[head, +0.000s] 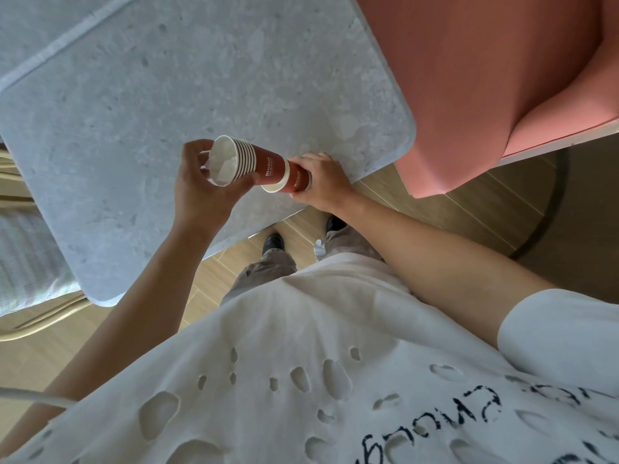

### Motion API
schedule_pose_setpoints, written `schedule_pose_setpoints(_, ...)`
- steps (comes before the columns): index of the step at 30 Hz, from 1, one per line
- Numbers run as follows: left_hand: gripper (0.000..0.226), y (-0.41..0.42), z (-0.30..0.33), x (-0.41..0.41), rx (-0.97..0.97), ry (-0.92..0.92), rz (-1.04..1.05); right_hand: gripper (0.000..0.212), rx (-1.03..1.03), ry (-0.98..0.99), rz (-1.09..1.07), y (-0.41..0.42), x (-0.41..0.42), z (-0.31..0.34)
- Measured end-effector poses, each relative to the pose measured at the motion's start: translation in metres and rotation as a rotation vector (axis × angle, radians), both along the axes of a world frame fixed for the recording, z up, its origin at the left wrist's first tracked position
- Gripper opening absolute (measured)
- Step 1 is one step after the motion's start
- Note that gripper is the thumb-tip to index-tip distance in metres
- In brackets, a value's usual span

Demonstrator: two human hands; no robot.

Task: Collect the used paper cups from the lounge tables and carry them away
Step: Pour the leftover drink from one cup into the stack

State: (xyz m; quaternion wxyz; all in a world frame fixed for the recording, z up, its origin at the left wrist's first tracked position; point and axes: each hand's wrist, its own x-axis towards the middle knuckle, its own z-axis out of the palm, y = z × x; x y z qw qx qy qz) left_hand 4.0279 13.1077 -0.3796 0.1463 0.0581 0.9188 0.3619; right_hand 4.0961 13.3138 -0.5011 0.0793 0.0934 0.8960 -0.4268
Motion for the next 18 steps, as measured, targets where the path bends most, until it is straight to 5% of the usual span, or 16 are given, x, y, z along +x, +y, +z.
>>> schedule_pose_setpoints(18,0.082,0.014,-0.027,0.009,-0.072,-0.051,0.005,0.065,-0.021,-0.041,0.025,0.001,-0.003,-0.002)
